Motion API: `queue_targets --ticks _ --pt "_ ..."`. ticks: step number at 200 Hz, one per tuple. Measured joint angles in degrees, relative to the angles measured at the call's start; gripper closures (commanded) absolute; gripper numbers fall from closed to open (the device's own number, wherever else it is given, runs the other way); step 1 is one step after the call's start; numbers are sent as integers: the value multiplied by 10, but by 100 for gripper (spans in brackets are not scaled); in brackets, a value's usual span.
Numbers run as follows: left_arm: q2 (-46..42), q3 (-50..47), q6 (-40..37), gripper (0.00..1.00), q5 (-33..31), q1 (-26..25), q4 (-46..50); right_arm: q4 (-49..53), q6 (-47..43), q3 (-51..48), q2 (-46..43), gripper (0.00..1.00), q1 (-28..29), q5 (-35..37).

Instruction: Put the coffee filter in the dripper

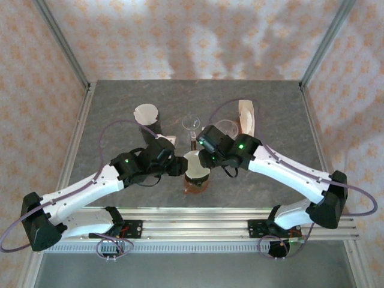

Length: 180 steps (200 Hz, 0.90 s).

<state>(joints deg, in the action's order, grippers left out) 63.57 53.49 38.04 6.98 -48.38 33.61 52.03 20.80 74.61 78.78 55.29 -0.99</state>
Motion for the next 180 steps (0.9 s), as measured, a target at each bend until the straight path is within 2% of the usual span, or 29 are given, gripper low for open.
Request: queue_targets --ticks 16,45,138,180 --pt "0 -4 0 51 0 0 0 -4 -7 2 7 77 0 -3" --pt "0 -6 0 51 0 0 0 -5 -9 3 8 100 0 -5" --pt "0 -17 5 50 -2 0 -5 11 -25 22 49 100 23 42" --pt "-1 -19 11 45 -2 0 -11 25 -29 31 61 100 38 72"
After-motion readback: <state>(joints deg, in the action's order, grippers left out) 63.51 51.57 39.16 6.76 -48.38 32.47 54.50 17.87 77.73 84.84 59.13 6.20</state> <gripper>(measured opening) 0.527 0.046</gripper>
